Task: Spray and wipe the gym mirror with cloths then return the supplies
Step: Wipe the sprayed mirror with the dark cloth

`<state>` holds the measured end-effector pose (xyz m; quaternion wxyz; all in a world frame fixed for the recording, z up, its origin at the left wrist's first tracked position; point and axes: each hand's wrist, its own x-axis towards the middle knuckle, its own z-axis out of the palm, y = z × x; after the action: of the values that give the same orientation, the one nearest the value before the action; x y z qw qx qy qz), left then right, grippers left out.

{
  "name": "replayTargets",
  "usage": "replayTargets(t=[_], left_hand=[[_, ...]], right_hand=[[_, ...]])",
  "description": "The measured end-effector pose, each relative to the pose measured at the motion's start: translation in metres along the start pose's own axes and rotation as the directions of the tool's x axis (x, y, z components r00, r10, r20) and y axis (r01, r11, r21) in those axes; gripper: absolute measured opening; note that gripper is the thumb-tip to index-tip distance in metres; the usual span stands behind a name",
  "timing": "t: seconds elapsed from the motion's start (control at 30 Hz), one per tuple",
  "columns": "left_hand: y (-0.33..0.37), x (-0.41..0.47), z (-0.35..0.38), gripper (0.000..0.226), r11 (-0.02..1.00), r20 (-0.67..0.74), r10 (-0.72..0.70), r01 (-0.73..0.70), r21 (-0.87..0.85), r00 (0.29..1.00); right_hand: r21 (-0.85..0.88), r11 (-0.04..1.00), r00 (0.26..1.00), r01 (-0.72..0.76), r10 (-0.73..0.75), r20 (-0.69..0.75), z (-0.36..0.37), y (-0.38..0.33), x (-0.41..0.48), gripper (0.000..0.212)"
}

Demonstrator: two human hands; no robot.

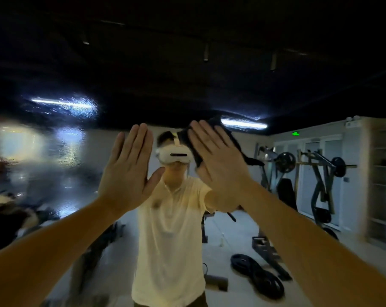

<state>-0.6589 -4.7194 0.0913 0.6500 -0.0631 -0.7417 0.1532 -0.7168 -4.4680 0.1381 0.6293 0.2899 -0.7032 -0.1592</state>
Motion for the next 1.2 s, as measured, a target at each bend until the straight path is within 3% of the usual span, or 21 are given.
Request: replayTargets(t=[0.1, 0.13, 0.23, 0.3, 0.33, 0.53, 0.73, 0.87, 1.0, 1.1, 1.2], left_hand=[[0.000, -0.001, 0.000, 0.083, 1.000, 0.020, -0.005, 0.005, 0.008, 1.000], [0.000, 0.000, 0.000, 0.083, 1.000, 0.026, -0.009, 0.008, 0.008, 1.000], [0.001, 0.001, 0.000, 0.084, 1.000, 0.027, -0.014, 0.014, 0.005, 1.000], [0.000, 0.000, 0.001, 0.084, 1.000, 0.023, -0.015, 0.015, 0.013, 1.000], [-0.001, 0.000, 0.002, 0.085, 1.000, 0.026, -0.016, 0.016, 0.019, 1.000], [-0.009, -0.001, -0.007, 0.080, 1.000, -0.002, 0.009, -0.009, -0.022, 1.000], [-0.058, -0.036, -0.020, 0.074, 0.983, -0.027, -0.177, 0.178, 0.053, 0.984], [-0.064, -0.050, -0.031, 0.070, 0.988, 0.000, -0.147, 0.147, 0.045, 0.989], [-0.057, -0.051, -0.029, 0.070, 0.987, 0.055, -0.130, 0.124, 0.100, 0.990], [-0.044, -0.046, -0.022, 0.074, 0.991, 0.108, -0.105, 0.094, 0.096, 0.989], [-0.027, -0.044, -0.016, 0.076, 0.988, 0.088, -0.154, 0.152, 0.023, 0.984]], right_hand=[[0.012, 0.961, 0.961, -0.278, 0.278, 0.009, 0.007, 0.042, -0.032, 0.078], [0.064, 0.908, 0.910, -0.413, 0.414, 0.007, 0.008, 0.053, -0.043, 0.078], [0.183, 0.659, 0.671, -0.729, 0.741, 0.002, 0.011, 0.067, -0.054, 0.075], [0.212, 0.562, 0.577, -0.799, 0.817, 0.011, 0.008, 0.058, -0.042, 0.075], [0.208, 0.556, 0.571, -0.805, 0.821, 0.016, 0.005, 0.050, -0.032, 0.075], [0.163, 0.802, 0.815, -0.575, 0.579, 0.024, -0.010, -0.017, 0.033, 0.072], [0.219, 0.912, 0.935, -0.346, 0.355, -0.002, -0.020, -0.087, 0.087, 0.068], [0.232, 0.965, 0.991, -0.126, 0.134, -0.023, -0.023, -0.127, 0.098, 0.065], [0.173, 0.981, 0.996, 0.092, -0.090, -0.019, -0.022, -0.121, 0.094, 0.065], [0.099, 0.992, 0.997, 0.075, -0.074, -0.014, -0.013, -0.094, 0.075, 0.066], [0.086, 0.988, 0.992, -0.124, 0.126, -0.014, -0.007, -0.059, 0.045, 0.068]])
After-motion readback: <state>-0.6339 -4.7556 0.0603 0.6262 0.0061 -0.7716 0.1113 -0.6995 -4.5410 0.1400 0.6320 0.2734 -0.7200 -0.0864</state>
